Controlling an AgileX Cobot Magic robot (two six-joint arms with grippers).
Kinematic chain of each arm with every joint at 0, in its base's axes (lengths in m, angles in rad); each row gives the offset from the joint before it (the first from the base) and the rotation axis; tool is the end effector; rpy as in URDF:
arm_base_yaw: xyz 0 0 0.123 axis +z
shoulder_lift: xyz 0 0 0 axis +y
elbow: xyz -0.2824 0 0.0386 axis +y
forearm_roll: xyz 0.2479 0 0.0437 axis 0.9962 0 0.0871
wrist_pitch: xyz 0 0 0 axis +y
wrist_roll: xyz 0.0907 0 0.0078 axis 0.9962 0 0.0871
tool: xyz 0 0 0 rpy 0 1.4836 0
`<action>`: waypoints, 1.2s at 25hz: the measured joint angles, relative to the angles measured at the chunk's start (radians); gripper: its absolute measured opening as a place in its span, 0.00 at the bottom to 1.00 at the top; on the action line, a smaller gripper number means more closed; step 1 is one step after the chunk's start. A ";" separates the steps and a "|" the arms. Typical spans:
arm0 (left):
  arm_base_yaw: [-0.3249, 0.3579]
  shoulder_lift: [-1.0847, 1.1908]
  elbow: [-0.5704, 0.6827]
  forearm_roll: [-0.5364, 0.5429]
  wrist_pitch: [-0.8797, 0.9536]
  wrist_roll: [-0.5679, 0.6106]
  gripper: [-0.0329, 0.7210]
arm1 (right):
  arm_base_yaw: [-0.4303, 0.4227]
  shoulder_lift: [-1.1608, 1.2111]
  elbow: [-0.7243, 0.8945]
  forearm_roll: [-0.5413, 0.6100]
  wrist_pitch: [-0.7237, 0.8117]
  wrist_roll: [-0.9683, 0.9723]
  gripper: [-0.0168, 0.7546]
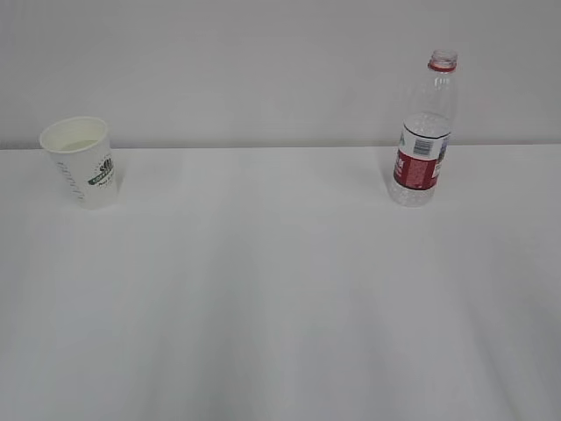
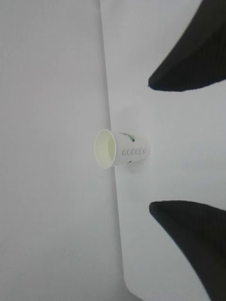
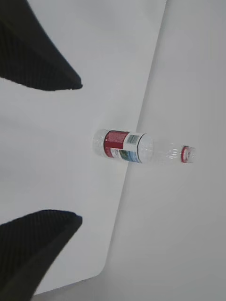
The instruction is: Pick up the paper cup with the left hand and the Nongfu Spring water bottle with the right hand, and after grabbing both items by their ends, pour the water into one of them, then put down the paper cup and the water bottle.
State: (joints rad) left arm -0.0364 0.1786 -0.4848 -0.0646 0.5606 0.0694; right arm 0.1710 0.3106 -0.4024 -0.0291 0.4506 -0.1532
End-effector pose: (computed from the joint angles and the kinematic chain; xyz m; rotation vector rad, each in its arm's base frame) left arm 0.0417 -0.0047 0.3124 0.0696 1.7358 -0.0458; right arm 0.0725 0.0114 0.2878 -0.3124 1.8156 -0.0176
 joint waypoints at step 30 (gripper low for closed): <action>0.000 -0.087 -0.042 -0.170 0.531 0.068 0.72 | 0.000 -0.184 -0.096 -0.059 0.677 0.163 0.79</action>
State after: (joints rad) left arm -0.0364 0.0920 -0.5272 -0.2344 1.0917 0.1371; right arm 0.1710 0.1262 -0.4984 -0.0880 1.1278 0.0100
